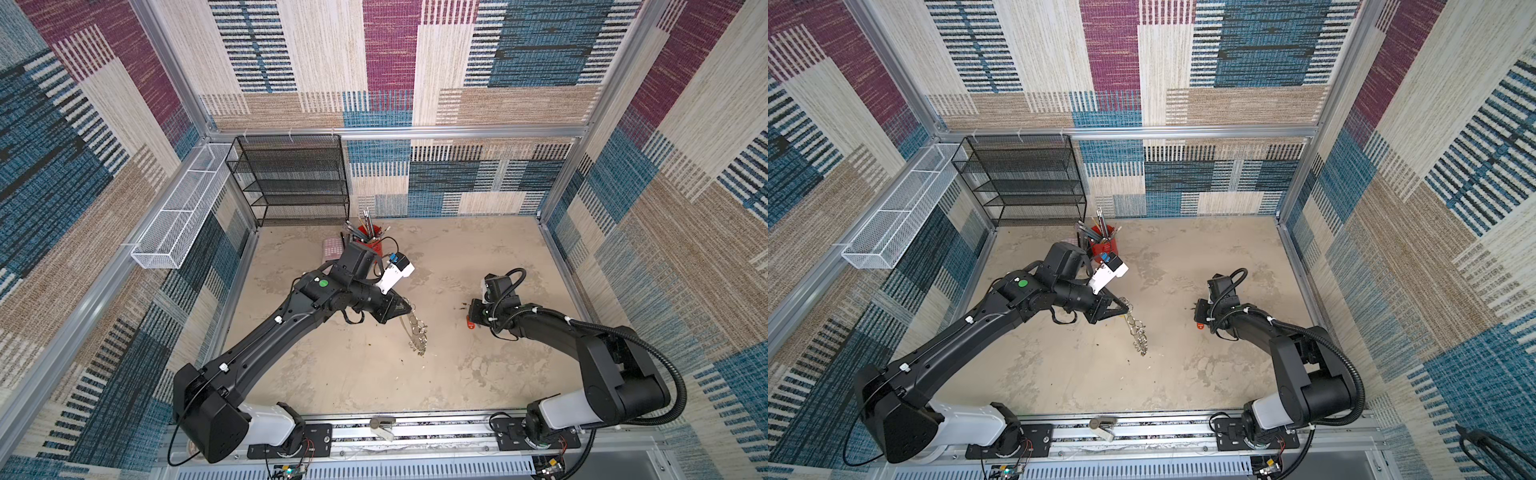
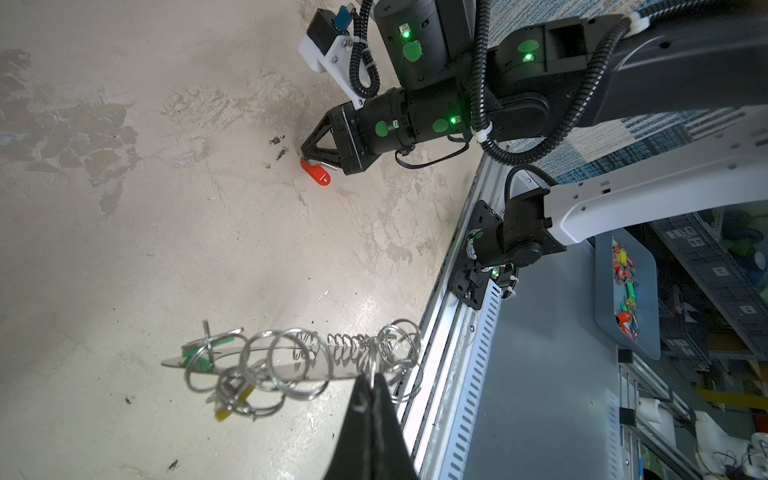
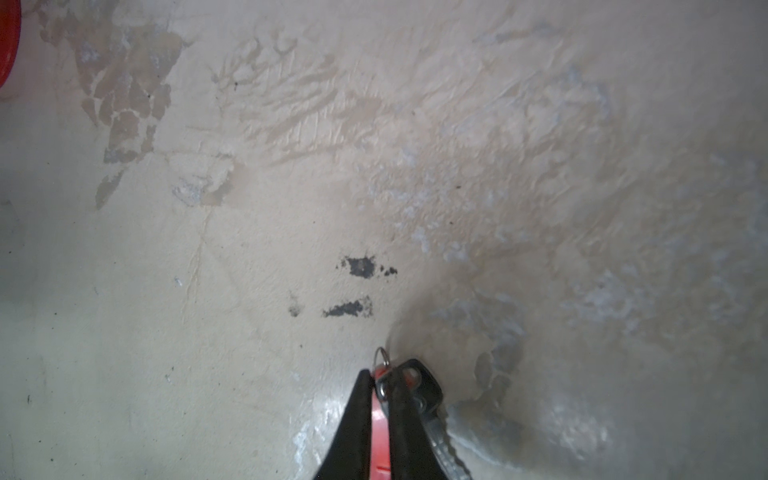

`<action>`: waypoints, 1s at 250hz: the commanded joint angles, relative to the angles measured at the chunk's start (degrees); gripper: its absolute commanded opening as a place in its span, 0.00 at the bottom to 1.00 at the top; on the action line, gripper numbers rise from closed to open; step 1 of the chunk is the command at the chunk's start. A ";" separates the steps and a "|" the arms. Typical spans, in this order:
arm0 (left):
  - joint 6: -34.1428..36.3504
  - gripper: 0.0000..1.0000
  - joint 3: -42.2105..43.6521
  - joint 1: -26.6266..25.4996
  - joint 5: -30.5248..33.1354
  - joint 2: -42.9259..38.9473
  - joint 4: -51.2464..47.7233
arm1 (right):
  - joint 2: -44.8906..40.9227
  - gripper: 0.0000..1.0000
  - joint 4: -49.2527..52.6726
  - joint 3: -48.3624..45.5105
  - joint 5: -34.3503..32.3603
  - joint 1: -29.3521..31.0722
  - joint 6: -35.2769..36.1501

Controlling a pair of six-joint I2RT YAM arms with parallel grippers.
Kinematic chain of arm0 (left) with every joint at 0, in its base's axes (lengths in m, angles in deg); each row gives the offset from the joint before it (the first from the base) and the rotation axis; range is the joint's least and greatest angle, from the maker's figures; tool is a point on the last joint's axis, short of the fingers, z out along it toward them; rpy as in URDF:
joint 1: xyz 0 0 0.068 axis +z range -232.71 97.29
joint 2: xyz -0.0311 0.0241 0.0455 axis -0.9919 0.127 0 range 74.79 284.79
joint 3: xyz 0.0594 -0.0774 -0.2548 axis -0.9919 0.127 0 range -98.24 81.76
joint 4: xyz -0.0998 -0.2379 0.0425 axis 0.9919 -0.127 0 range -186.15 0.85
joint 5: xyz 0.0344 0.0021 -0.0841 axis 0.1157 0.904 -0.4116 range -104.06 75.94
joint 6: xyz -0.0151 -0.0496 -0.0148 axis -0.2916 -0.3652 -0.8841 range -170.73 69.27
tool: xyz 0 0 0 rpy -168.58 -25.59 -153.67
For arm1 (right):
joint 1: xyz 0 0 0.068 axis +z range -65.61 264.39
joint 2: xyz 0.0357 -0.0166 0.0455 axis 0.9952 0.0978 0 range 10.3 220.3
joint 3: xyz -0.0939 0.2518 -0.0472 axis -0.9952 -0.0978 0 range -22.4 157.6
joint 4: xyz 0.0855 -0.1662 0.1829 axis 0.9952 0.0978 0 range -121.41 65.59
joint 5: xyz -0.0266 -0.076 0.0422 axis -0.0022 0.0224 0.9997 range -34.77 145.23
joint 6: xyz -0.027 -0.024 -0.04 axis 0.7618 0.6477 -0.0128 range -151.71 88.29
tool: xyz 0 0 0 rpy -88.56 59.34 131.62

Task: Put the keys on the keyring
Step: 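Lift the red-tagged key off the table with the right gripper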

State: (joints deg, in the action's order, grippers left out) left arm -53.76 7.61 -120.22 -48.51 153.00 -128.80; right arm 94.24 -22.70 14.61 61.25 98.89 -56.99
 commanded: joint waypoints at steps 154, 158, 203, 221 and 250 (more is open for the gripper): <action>0.27 0.00 0.15 -0.01 -1.11 0.03 2.15 | 1.48 0.08 -4.65 -0.78 0.49 0.08 0.12; 0.30 0.00 0.19 0.03 -1.14 0.03 2.14 | 1.37 0.08 -4.84 -0.88 0.48 0.09 0.06; 0.79 0.00 0.12 -0.02 -0.72 0.06 1.84 | -2.15 0.00 -5.55 -1.29 0.98 0.09 0.65; 1.41 0.00 0.17 0.00 -0.37 -0.21 1.66 | -4.85 0.00 -5.64 -1.30 1.22 0.18 0.93; 2.47 0.00 0.29 -0.01 0.00 -0.84 1.34 | -9.33 0.00 -8.01 -1.64 7.56 0.26 2.19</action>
State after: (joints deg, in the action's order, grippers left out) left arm -53.45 7.65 -120.22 -48.60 152.96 -128.83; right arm 88.56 -26.31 13.22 62.94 99.04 -56.53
